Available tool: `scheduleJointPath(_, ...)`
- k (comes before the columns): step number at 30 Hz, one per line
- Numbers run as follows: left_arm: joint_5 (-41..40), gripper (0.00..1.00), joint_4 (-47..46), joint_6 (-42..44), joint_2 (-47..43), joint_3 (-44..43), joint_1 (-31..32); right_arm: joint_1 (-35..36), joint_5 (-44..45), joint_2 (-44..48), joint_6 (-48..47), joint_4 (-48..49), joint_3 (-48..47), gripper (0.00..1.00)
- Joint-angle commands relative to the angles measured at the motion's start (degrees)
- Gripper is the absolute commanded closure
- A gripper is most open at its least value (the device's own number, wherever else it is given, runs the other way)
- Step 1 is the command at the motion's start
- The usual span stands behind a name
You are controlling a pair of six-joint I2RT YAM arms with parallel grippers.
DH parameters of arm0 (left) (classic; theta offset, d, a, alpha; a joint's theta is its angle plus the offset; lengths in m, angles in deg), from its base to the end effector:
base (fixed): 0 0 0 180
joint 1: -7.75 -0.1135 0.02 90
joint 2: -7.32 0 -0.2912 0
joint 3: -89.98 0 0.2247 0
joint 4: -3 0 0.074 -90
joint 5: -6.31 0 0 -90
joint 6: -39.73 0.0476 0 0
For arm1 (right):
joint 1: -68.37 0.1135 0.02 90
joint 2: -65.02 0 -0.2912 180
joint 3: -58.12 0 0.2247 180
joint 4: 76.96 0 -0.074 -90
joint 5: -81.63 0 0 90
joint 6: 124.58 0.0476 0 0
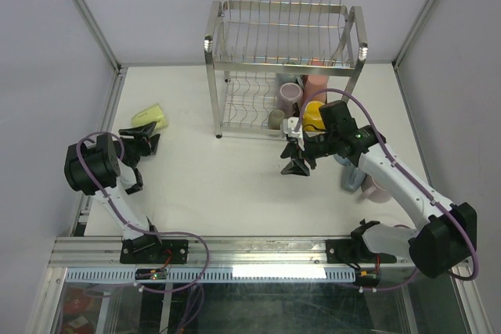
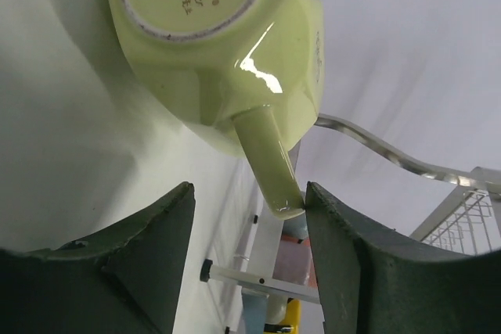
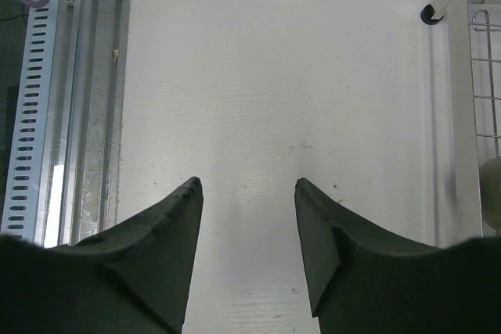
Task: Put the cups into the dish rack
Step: Pick up the cup at the center of the board.
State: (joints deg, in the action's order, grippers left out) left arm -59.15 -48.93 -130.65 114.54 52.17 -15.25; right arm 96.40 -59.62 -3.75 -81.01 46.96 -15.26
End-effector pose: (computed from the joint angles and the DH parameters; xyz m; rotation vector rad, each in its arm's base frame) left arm 0.2812 0.0979 0.1461 -1.3514 1.4683 -1.0699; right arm 0.1619 0.1283 0.3218 -1.6212 1.5253 0.9168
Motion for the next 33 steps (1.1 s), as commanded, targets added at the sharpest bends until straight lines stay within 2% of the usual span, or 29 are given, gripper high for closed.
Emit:
scheduleJointPath(1, 2.3, 0.44, -13.3, -6.1, 3.8, -1.9, -0.6, -0.1, -0.3, -0.2, -0.6, 1.0, -0.6, 0.47)
scheduleJointPath(13, 1.0, 0.45, -16.2, -8.0, 7.4, -4.1, -0.5, -0.1, -0.4, -0.8, -0.7, 0.8, -0.5, 0.47)
scheduleJointPath(21, -0.1, 0.47, -15.9, -9.3, 9.1, -6.4, 1.8, -0.1, -0.3, -0.8, -0.8, 0.9, -0.5, 0.47)
scheduleJointPath(27, -1.1, 0.55, -14.6, -9.4, 10.1, -8.2, 2.6, -0.1, -0.2, -0.6, -0.9, 0.8, -0.5, 0.47)
scheduleJointPath(31, -1.2, 0.69, -14.8, -9.2, 10.0, -8.3, 2.6, -0.1, -0.2, -0.6, -1.0, 0.7, -0.5, 0.47)
scheduleJointPath(33, -1.2, 0.79, -15.0, -8.8, 10.0, -8.4, 2.6, -0.1, -0.3, -0.6, -0.9, 0.7, -0.5, 0.47)
